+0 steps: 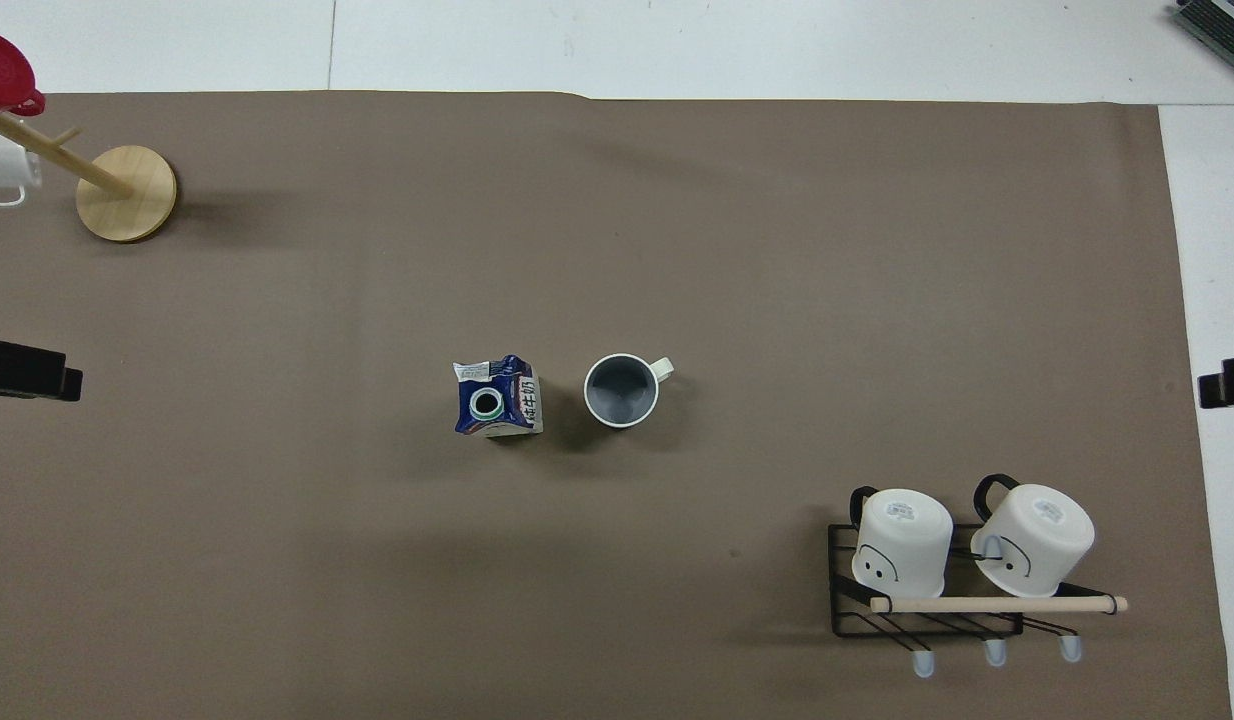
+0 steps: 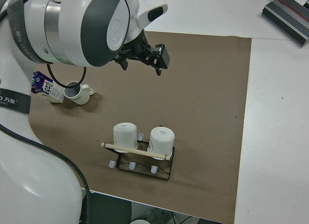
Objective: Place cup and milk on table
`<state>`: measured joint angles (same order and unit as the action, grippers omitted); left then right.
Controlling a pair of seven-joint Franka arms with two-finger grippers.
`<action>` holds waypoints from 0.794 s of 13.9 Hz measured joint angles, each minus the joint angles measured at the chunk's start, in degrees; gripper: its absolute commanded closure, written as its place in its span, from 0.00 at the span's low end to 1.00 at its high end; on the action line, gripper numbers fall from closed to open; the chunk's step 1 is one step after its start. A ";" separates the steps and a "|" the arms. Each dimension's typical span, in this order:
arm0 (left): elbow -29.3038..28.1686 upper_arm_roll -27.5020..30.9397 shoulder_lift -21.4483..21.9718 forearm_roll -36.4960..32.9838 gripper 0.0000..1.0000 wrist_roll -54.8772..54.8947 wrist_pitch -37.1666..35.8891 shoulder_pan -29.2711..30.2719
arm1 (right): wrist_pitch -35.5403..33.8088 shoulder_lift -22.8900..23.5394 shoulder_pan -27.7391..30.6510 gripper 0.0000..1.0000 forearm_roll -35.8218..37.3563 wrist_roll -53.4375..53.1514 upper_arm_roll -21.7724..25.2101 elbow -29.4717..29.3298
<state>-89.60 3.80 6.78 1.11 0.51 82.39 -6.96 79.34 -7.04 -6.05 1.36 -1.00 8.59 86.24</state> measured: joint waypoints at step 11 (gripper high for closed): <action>0.55 -0.88 1.16 -0.30 0.00 1.82 -0.29 0.61 | 1.83 -0.01 -1.12 0.00 0.02 0.00 -0.04 3.71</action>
<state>-89.05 2.92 7.94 0.80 2.32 82.11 -6.35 81.17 -7.05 -7.17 1.38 -1.00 8.55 89.95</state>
